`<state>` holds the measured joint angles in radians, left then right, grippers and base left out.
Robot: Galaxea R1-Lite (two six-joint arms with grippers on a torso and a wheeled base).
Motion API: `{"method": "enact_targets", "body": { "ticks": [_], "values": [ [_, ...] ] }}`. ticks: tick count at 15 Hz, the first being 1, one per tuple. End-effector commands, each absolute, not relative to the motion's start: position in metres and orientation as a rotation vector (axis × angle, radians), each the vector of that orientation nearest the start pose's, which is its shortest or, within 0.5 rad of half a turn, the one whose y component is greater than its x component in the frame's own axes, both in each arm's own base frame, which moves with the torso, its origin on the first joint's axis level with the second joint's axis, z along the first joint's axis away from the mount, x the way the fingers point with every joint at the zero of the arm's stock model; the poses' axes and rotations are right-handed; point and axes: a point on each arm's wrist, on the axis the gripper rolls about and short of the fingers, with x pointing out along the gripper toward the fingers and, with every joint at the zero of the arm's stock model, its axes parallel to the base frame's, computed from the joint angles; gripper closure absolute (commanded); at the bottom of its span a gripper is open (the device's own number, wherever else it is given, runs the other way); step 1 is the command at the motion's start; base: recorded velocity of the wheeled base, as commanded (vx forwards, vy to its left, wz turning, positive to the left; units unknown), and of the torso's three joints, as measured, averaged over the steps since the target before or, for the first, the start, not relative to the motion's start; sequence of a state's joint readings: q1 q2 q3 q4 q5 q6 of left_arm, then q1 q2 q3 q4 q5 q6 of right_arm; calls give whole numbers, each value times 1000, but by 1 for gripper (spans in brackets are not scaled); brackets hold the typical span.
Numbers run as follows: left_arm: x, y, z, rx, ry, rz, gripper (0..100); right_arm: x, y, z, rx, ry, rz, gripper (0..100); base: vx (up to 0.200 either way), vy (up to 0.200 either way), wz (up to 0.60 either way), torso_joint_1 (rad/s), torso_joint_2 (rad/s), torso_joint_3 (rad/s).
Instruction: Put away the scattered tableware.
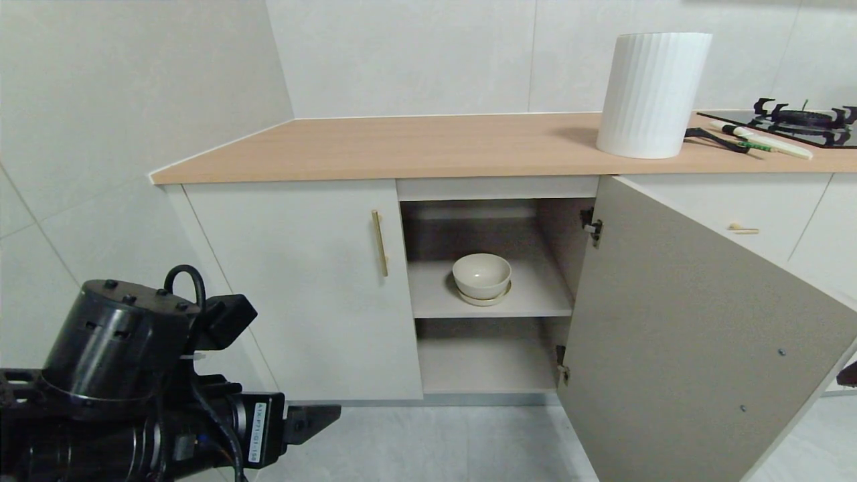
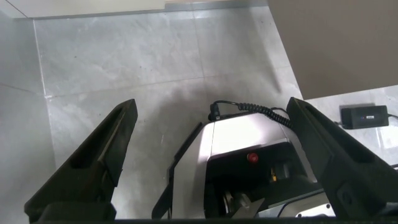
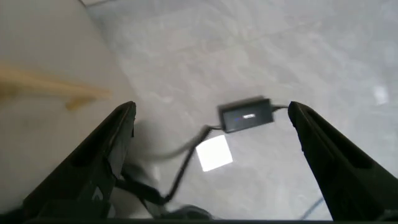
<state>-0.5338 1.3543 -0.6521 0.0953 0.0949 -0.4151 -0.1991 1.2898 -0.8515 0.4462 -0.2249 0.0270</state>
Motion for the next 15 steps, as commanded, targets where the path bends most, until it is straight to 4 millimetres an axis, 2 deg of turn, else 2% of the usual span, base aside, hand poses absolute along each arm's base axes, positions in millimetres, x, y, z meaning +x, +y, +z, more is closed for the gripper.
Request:
{"method": "enact_targets", "body": {
  "ticks": [1, 4, 7, 13, 15],
  "values": [
    [164, -94, 164, -141, 832, -248, 0, 188, -43, 191, 69, 915, -386, 0, 0, 0, 0, 0, 0, 0],
    [164, -94, 165, -141, 831, -248, 0, 210, -47, 180, 174, 900, -367, 0, 0, 0, 0, 0, 0, 0],
    [164, -94, 165, -142, 830, -246, 0, 219, -48, 173, 198, 908, -366, 0, 0, 0, 0, 0, 0, 0],
    [164, -94, 165, -142, 830, -246, 0, 214, -34, 177, 224, 894, -250, 0, 0, 0, 0, 0, 0, 0],
    [164, -94, 165, -143, 829, -247, 0, 212, -20, 177, 232, 896, -194, 0, 0, 0, 0, 0, 0, 0]
  ]
}}
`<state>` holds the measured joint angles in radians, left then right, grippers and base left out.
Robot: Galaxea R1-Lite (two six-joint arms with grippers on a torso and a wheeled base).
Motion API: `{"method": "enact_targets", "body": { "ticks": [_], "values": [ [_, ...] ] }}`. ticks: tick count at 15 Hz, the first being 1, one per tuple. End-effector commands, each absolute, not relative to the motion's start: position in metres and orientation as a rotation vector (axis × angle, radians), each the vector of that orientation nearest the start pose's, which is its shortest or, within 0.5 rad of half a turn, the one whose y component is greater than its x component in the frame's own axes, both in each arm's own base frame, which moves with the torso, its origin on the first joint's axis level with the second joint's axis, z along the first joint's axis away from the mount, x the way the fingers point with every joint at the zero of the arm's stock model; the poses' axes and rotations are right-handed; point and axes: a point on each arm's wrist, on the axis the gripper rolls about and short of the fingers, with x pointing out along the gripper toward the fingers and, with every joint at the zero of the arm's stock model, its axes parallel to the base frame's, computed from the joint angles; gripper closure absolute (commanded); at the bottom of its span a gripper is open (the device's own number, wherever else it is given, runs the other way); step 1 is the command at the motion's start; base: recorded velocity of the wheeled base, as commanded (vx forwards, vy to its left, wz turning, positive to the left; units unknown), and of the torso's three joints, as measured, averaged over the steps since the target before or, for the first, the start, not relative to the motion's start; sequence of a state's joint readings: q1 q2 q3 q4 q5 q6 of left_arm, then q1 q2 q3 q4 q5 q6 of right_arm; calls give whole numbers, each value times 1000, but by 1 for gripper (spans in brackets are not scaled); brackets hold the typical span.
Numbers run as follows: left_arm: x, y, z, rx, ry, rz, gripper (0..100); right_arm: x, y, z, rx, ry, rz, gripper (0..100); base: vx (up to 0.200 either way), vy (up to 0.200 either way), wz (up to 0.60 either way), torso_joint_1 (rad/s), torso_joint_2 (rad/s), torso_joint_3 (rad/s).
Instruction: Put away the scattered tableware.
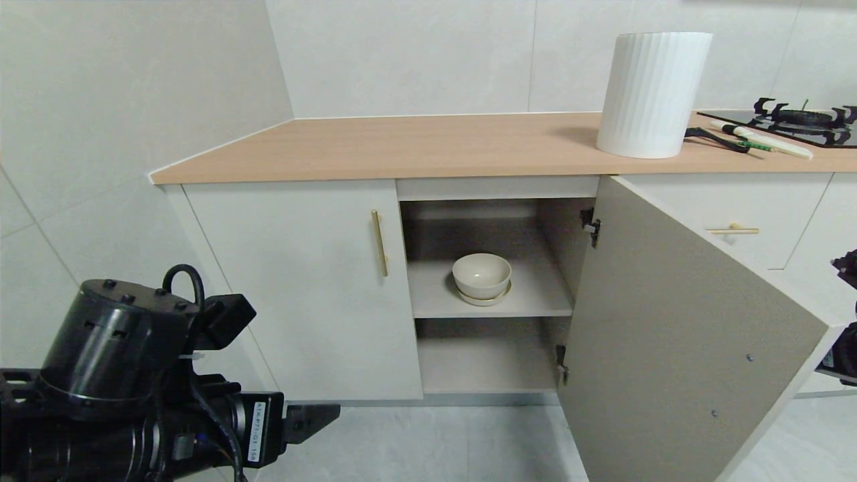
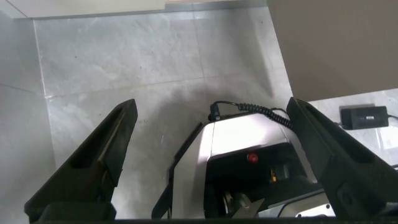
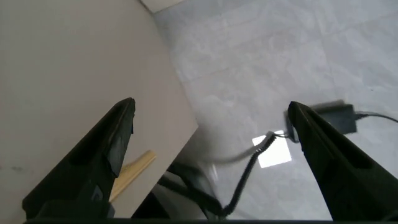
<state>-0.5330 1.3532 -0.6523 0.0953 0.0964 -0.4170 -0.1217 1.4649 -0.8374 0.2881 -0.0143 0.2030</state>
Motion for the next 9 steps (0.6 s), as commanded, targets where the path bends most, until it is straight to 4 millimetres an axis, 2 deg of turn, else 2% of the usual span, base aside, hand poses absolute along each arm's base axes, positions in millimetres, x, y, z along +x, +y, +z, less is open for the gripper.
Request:
{"method": "enact_targets", "body": {
  "ticks": [1, 9],
  "values": [
    [164, -94, 165, -142, 830, -246, 0, 211, -17, 176, 230, 900, -180, 0, 0, 0, 0, 0, 0, 0],
    [163, -94, 167, -145, 820, -248, 0, 208, 26, 171, 259, 934, -53, 0, 0, 0, 0, 0, 0, 0]
  ]
}}
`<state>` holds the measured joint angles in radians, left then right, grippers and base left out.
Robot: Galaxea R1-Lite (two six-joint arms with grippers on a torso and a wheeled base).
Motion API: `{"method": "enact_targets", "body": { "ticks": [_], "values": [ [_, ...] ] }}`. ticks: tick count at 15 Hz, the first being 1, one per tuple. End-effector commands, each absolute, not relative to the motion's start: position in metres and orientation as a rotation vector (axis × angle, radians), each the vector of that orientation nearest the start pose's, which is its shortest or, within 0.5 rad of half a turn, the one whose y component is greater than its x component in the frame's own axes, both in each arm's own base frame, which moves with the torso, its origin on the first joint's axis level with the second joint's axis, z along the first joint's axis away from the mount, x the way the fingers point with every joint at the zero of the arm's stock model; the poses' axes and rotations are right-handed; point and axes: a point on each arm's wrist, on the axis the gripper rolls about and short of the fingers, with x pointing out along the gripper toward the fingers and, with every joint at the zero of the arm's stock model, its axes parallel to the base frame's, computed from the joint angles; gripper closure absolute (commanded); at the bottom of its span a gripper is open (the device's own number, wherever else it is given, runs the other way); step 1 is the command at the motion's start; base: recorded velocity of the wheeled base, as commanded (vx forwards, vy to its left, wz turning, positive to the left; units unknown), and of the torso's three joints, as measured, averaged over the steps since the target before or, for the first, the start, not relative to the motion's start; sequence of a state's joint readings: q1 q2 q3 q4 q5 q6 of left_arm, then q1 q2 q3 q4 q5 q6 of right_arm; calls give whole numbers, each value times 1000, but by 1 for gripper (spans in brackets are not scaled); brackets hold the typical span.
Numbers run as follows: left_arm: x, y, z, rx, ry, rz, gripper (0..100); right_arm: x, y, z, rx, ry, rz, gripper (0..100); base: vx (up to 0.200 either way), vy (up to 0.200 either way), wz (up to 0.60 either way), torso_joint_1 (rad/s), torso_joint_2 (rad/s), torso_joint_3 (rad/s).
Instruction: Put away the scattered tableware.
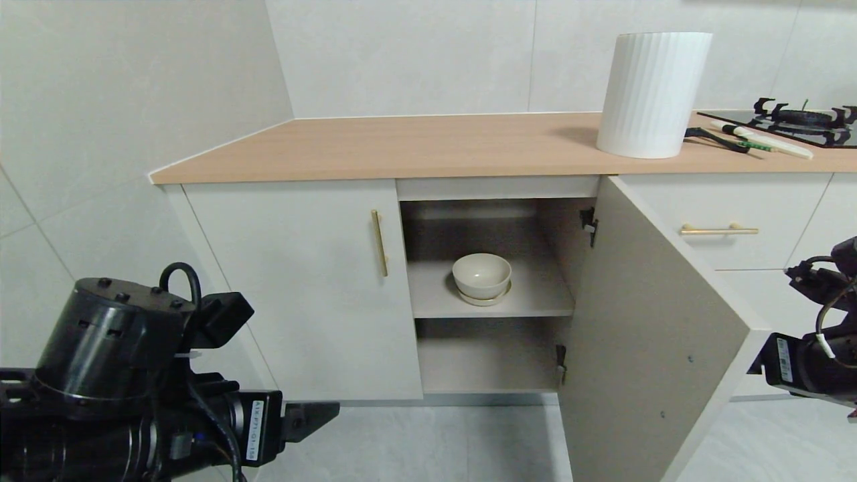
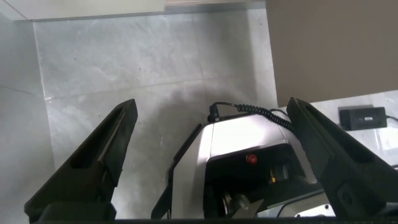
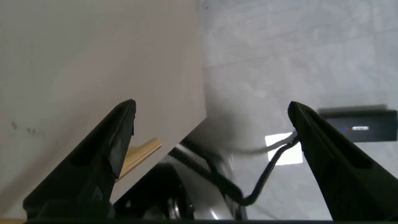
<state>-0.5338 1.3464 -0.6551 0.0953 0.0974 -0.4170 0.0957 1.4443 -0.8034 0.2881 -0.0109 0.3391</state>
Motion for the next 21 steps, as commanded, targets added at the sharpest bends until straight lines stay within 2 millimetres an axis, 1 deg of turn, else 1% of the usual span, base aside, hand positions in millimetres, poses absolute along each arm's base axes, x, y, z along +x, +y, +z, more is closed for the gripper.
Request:
{"method": "enact_targets", "body": {
  "ticks": [1, 4, 5, 6, 8, 10, 12, 14, 19, 21],
  "values": [
    [163, -94, 167, -146, 820, -249, 0, 208, 32, 171, 275, 926, -38, 0, 0, 0, 0, 0, 0, 0],
    [163, -94, 167, -146, 819, -248, 0, 213, 49, 161, 281, 897, 18, 0, 0, 0, 0, 0, 0, 0],
    [163, -94, 167, -146, 819, -248, 0, 213, 49, 161, 281, 897, 18, 0, 0, 0, 0, 0, 0, 0],
    [163, -94, 167, -146, 819, -248, 0, 220, 57, 154, 273, 875, 50, 0, 0, 0, 0, 0, 0, 0],
    [163, -94, 167, -146, 819, -248, 0, 227, 65, 150, 263, 872, 76, 0, 0, 0, 0, 0, 0, 0],
    [163, -94, 167, -146, 819, -248, 0, 231, 71, 148, 260, 852, 99, 0, 0, 0, 0, 0, 0, 0],
    [163, -94, 168, -147, 817, -248, 0, 239, 83, 148, 257, 797, 148, 0, 0, 0, 0, 0, 0, 0],
    [163, -94, 168, -147, 817, -248, 0, 244, 91, 145, 249, 789, 173, 0, 0, 0, 0, 0, 0, 0],
    [163, -93, 169, -140, 806, -232, 0, 271, 116, 142, 239, 752, 232, 0, 0, 0, 0, 0, 0, 0],
    [163, -93, 169, -140, 806, -232, 0, 280, 120, 141, 237, 749, 235, 0, 0, 0, 0, 0, 0, 0]
  ]
}}
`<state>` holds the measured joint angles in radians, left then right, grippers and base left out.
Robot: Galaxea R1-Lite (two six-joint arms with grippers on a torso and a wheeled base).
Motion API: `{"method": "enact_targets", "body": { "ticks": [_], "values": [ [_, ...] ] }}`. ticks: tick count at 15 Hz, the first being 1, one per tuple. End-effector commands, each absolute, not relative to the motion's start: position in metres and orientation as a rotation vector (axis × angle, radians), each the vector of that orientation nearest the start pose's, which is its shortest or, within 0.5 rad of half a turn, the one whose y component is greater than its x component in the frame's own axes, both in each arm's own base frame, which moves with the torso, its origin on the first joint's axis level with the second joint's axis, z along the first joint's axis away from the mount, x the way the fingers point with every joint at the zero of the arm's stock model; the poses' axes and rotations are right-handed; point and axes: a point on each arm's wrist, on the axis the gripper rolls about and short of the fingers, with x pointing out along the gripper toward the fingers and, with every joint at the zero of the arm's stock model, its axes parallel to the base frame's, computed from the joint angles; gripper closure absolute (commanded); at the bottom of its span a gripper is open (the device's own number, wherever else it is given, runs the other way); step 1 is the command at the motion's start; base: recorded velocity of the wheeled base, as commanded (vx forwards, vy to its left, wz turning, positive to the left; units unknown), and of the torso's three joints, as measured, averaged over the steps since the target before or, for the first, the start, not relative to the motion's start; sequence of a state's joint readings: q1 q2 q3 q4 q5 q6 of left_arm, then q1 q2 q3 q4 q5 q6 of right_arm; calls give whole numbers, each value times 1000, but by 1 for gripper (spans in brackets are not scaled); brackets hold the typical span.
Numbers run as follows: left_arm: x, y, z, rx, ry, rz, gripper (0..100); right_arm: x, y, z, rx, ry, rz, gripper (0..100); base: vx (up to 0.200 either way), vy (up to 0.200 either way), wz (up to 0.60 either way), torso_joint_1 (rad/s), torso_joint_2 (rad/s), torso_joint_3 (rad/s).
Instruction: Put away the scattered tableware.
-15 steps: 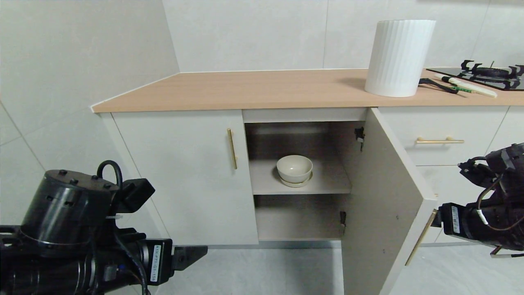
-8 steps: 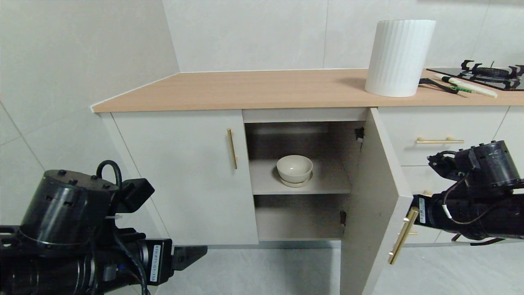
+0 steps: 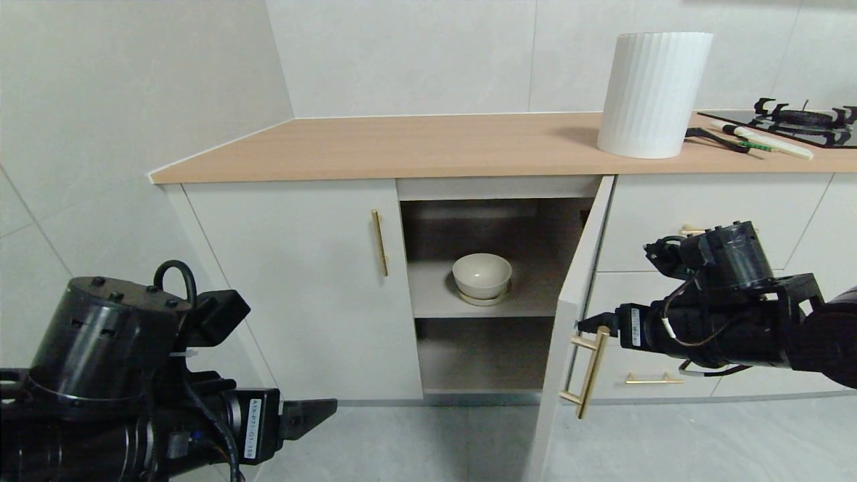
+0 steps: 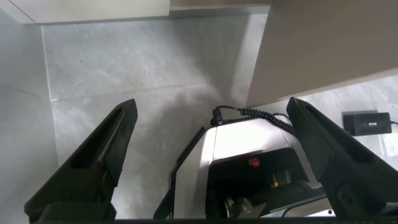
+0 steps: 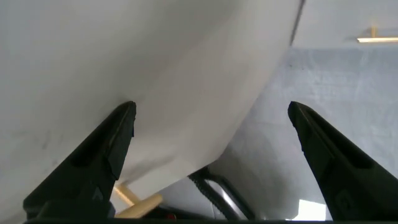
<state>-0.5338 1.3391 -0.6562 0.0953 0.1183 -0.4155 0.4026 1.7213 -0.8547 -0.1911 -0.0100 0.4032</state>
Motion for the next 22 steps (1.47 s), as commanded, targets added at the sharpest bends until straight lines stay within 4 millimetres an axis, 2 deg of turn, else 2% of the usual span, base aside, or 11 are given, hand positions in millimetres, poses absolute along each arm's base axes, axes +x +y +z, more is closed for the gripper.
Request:
{"method": "enact_targets", "body": {
  "ticks": [1, 5, 8, 13, 16, 20, 22],
  "values": [
    [163, -93, 169, -141, 804, -233, 0, 284, 123, 140, 235, 749, 237, 0, 0, 0, 0, 0, 0, 0],
    [162, -93, 169, -136, 801, -225, 0, 308, 149, 137, 233, 693, 297, 0, 0, 0, 0, 0, 0, 0],
    [162, -93, 168, -134, 801, -227, 0, 317, 167, 127, 227, 685, 330, 0, 0, 0, 0, 0, 0, 0],
    [162, -94, 168, -131, 805, -228, 0, 332, 184, 116, 303, 623, 339, 0, 0, 0, 0, 0, 0, 0],
    [162, -94, 168, -131, 803, -227, 0, 338, 201, 116, 383, 612, 307, 0, 0, 0, 0, 0, 0, 0],
    [163, -94, 166, -127, 812, -225, 0, 337, 209, 111, 377, 618, 297, 0, 150, 0, 0, 1, 1, 4],
    [163, -94, 166, -127, 814, -224, 0, 334, 213, 111, 392, 622, 300, 0, 0, 0, 0, 0, 0, 0]
  ]
}}
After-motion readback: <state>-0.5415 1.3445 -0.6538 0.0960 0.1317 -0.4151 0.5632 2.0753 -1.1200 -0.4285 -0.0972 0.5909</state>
